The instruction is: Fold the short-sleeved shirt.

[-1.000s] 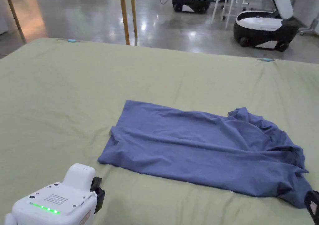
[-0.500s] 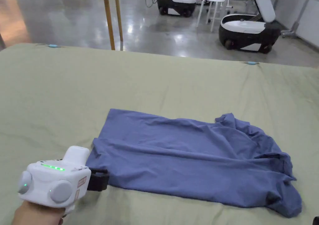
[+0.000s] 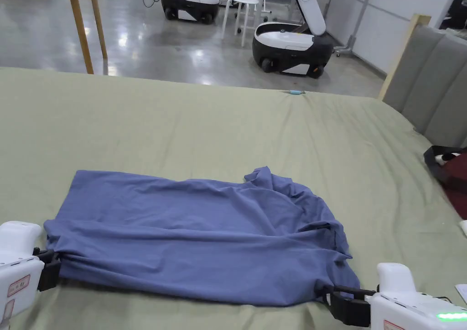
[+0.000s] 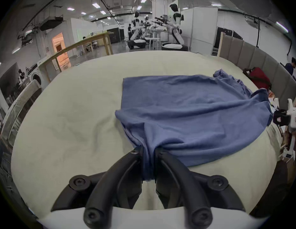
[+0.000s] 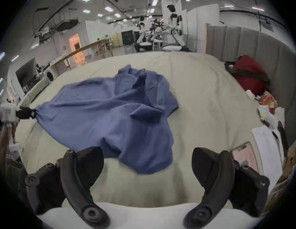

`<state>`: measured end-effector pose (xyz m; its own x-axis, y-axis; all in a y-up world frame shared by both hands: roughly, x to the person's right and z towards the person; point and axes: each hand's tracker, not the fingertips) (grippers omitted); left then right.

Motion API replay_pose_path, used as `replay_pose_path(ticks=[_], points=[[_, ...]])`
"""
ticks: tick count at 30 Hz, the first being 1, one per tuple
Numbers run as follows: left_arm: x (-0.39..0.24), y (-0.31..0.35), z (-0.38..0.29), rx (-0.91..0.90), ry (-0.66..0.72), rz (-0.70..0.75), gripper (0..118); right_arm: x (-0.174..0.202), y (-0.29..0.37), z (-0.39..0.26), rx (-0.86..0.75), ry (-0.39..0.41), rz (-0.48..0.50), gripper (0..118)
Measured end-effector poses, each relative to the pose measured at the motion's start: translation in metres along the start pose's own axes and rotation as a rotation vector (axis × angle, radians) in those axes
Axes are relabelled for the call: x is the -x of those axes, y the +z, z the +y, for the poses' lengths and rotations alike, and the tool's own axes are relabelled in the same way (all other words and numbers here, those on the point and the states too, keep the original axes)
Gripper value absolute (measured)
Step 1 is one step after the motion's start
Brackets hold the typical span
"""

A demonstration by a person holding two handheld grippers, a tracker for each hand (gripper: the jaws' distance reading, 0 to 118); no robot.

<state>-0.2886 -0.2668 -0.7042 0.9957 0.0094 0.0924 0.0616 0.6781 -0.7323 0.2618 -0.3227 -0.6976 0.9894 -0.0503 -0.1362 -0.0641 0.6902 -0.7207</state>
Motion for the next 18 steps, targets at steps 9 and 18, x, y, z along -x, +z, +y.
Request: replay_pose_path(ticks=[9, 18], points=[[-0.002, 0.009, -0.009, -0.043, -0.005, 0.022, 5, 0.006, 0.018, 0.017, -0.046, -0.025, 0.104, 12], [-0.005, 0.1, -0.038, -0.116, -0.037, 0.02, 5, 0.015, 0.12, 0.014, -0.076, 0.036, 0.134, 12]])
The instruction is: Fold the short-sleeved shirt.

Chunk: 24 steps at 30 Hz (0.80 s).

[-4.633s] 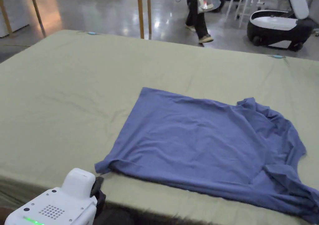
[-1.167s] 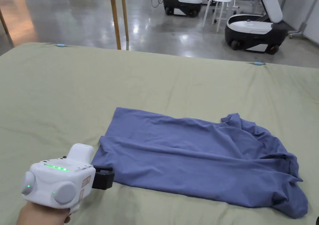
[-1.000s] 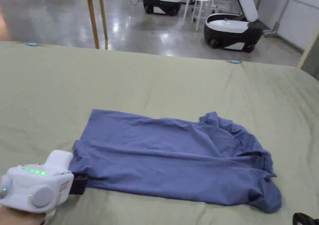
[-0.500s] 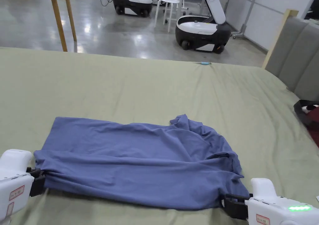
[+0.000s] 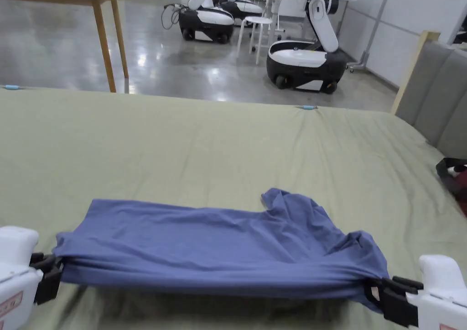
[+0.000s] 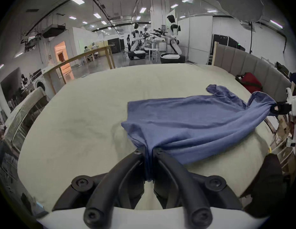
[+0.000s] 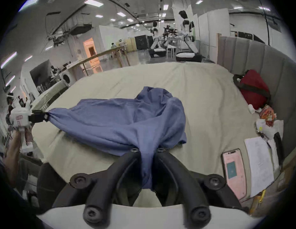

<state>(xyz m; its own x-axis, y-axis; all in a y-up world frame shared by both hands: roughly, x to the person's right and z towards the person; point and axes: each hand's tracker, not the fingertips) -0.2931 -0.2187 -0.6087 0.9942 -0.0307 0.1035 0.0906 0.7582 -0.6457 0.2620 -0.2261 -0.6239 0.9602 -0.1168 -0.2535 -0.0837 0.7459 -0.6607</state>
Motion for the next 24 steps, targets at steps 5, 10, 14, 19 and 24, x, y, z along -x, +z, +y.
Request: replay_pose_path(ticks=[5, 10, 14, 19, 24], points=[[-0.006, 0.024, -0.058, 0.072, 0.075, -0.052, 5, 0.005, -0.003, -0.049, 0.124, 0.037, -0.046, 12], [-0.004, 0.013, -0.109, 0.087, 0.177, -0.083, 9, 0.0, -0.025, -0.092, 0.182, -0.032, -0.067, 18], [-0.007, 0.034, -0.108, 0.039, 0.144, -0.005, 114, 0.009, 0.002, -0.083, 0.071, -0.049, -0.088, 102], [-0.027, 0.065, -0.077, -0.239, 0.069, 0.045, 116, 0.043, 0.053, -0.041, -0.274, -0.083, 0.007, 105], [-0.059, 0.065, -0.054, -0.412, -0.037, 0.102, 105, 0.102, 0.062, -0.03, -0.583, 0.106, -0.144, 97]])
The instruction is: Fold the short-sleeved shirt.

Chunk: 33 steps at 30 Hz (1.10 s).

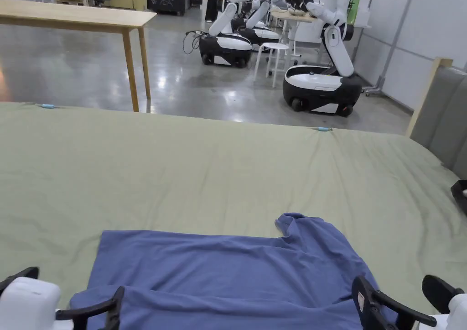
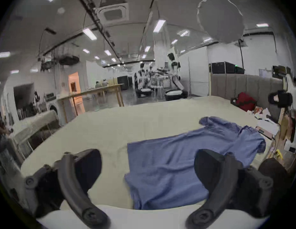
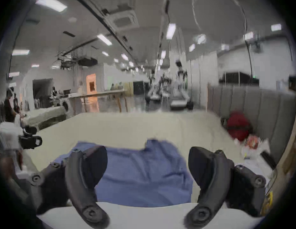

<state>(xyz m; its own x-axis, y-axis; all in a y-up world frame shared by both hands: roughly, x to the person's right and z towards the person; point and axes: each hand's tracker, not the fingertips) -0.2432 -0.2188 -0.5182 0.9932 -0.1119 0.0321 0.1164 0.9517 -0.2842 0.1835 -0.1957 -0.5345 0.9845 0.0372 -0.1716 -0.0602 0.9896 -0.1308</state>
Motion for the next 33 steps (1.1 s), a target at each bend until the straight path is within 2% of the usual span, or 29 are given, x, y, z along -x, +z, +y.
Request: replay_pose_path(ticks=[1, 2, 3, 4, 6, 11, 14, 17, 18, 19, 20, 21, 22, 23, 25, 28, 30, 32, 33], points=[[-0.004, -0.004, 0.002, 0.011, -0.014, 0.009, 76, 0.006, -0.001, 0.001, -0.005, 0.015, 0.005, 63], [-0.007, -0.009, 0.001, 0.025, -0.018, 0.011, 39, 0.013, -0.006, 0.0, 0.014, 0.01, 0.021, 21], [-0.012, -0.012, 0.0, 0.025, -0.019, 0.016, 1, 0.018, -0.01, 0.0, 0.024, 0.011, 0.019, 3], [-0.012, -0.017, -0.002, 0.041, -0.021, 0.019, 0, 0.022, -0.013, -0.002, 0.037, 0.023, 0.002, 3], [-0.008, -0.027, -0.005, 0.095, 0.022, -0.041, 0, 0.025, -0.016, -0.006, 0.038, 0.046, 0.026, 2], [0.012, -0.072, -0.011, 0.182, 0.019, -0.021, 0, 0.022, -0.027, -0.018, 0.095, 0.048, 0.046, 2], [0.036, -0.117, -0.01, 0.251, 0.078, -0.029, 0, 0.013, -0.035, -0.025, 0.136, 0.039, 0.042, 2], [0.059, -0.176, -0.012, 0.384, 0.06, -0.019, 0, 0.003, -0.046, -0.031, 0.18, 0.038, 0.021, 2], [0.064, -0.196, -0.014, 0.417, 0.05, -0.023, 7, -0.001, -0.049, -0.032, 0.197, 0.04, 0.012, 3], [0.067, -0.21, -0.014, 0.432, 0.044, -0.013, 35, -0.005, -0.053, -0.034, 0.208, 0.039, 0.003, 2], [0.071, -0.228, -0.015, 0.423, 0.03, 0.006, 76, -0.009, -0.057, -0.035, 0.218, 0.035, -0.006, 2], [0.075, -0.245, -0.018, 0.469, 0.008, 0.016, 110, -0.012, -0.062, -0.035, 0.232, 0.031, -0.013, 2], [0.078, -0.258, -0.02, 0.469, 0.005, 0.028, 118, -0.016, -0.066, -0.036, 0.252, 0.028, -0.019, 3], [0.071, -0.259, -0.012, 0.459, 0.0, 0.03, 114, -0.019, -0.072, -0.037, 0.267, 0.032, -0.026, 3], [0.076, -0.282, -0.017, 0.513, 0.008, 0.04, 114, -0.026, -0.084, -0.039, 0.291, 0.041, -0.045, 3], [0.074, -0.301, -0.024, 0.567, 0.001, 0.065, 109, -0.039, -0.109, -0.039, 0.322, 0.097, -0.071, 4], [0.072, -0.309, -0.031, 0.595, 0.009, 0.088, 91, -0.055, -0.14, -0.035, 0.399, 0.085, -0.089, 5], [0.068, -0.305, -0.028, 0.606, 0.024, 0.05, 80, -0.073, -0.173, -0.035, 0.443, 0.052, -0.1, 5], [0.065, -0.3, -0.022, 0.594, 0.013, 0.044, 62, -0.083, -0.194, -0.035, 0.484, 0.041, -0.11, 5]])
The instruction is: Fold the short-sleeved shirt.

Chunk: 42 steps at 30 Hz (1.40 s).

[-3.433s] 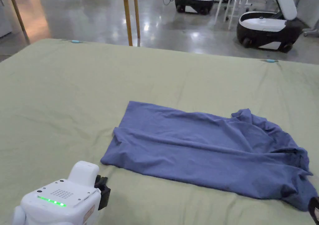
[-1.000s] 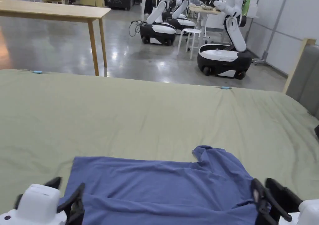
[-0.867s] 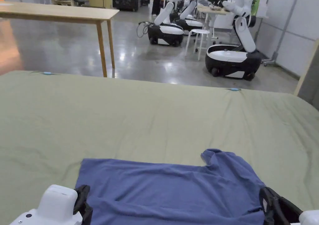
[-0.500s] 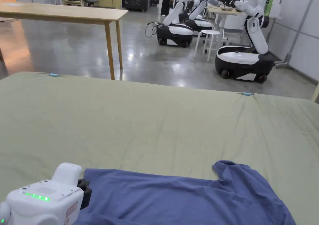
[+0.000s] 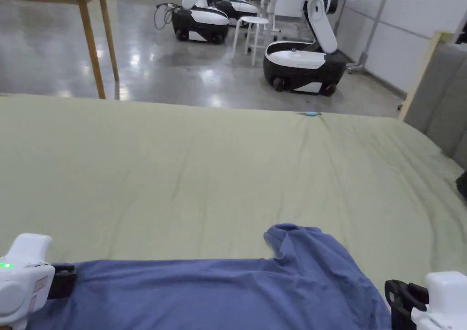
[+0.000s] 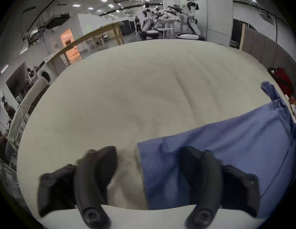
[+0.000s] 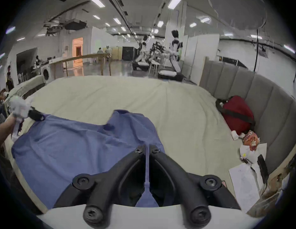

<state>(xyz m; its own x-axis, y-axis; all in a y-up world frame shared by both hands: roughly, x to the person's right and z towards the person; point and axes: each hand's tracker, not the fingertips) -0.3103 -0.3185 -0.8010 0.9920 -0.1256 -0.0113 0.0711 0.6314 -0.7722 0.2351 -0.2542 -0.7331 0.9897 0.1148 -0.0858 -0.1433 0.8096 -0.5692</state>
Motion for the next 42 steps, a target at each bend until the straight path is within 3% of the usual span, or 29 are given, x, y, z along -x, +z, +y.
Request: replay_pose_path(ticks=[1, 2, 3, 4, 5, 6, 9, 12, 13, 14, 15, 16, 17, 21, 25, 32, 34, 38, 42], points=[[-0.002, 0.006, 0.002, -0.006, -0.015, -0.029, 25, -0.008, -0.018, 0.008, 0.04, -0.018, 0.018, 9], [-0.002, 0.011, 0.006, -0.019, -0.008, -0.067, 9, -0.015, -0.04, 0.016, 0.084, -0.041, 0.051, 21], [-0.007, 0.018, 0.008, -0.034, -0.004, -0.051, 8, -0.022, -0.062, 0.022, 0.123, -0.061, 0.095, 45], [-0.011, 0.025, 0.01, -0.046, -0.013, -0.049, 6, -0.025, -0.079, 0.026, 0.159, -0.065, 0.116, 91], [-0.015, 0.032, 0.012, -0.055, -0.016, -0.053, 6, -0.026, -0.099, 0.029, 0.206, -0.053, 0.113, 114], [-0.012, 0.037, 0.016, -0.075, -0.011, -0.065, 6, -0.025, -0.118, 0.031, 0.266, -0.03, 0.105, 118], [-0.018, 0.059, 0.022, -0.108, -0.009, -0.072, 6, -0.017, -0.151, 0.028, 0.313, 0.055, 0.086, 117], [-0.014, 0.063, 0.024, -0.122, -0.004, -0.084, 6, -0.014, -0.171, 0.021, 0.433, 0.042, 0.119, 116], [-0.016, 0.065, 0.024, -0.124, -0.007, -0.082, 6, -0.013, -0.171, 0.017, 0.458, 0.03, 0.131, 95], [-0.011, 0.059, 0.023, -0.123, -0.009, -0.08, 6, -0.013, -0.167, 0.015, 0.433, 0.028, 0.124, 68], [-0.012, 0.06, 0.022, -0.124, -0.011, -0.079, 6, -0.012, -0.155, 0.019, 0.369, 0.029, 0.101, 59], [-0.012, 0.062, 0.021, -0.124, -0.01, -0.077, 6, -0.013, -0.148, 0.022, 0.365, 0.014, 0.136, 22], [-0.011, 0.061, 0.02, -0.122, -0.007, -0.084, 6, -0.014, -0.141, 0.023, 0.367, 0.002, 0.176, 4], [-0.01, 0.079, 0.014, -0.163, 0.008, -0.076, 6, -0.014, -0.095, 0.041, 0.249, 0.044, 0.157, 4], [0.0, 0.136, -0.005, -0.274, 0.081, -0.104, 6, -0.022, -0.021, 0.052, 0.097, 0.037, 0.169, 4], [0.01, 0.228, -0.102, -0.292, 0.079, -0.145, 6, -0.022, 0.103, -0.01, -0.017, 0.101, 0.164, 4], [0.01, 0.229, -0.134, -0.222, 0.052, -0.139, 6, -0.017, 0.115, -0.042, -0.005, 0.13, 0.143, 4], [0.009, 0.208, -0.184, -0.096, 0.091, -0.156, 6, -0.009, 0.11, -0.106, 0.094, 0.098, 0.134, 4], [-0.006, 0.198, -0.198, -0.143, 0.021, -0.108, 8, 0.001, 0.101, -0.135, 0.077, 0.138, 0.079, 5]])
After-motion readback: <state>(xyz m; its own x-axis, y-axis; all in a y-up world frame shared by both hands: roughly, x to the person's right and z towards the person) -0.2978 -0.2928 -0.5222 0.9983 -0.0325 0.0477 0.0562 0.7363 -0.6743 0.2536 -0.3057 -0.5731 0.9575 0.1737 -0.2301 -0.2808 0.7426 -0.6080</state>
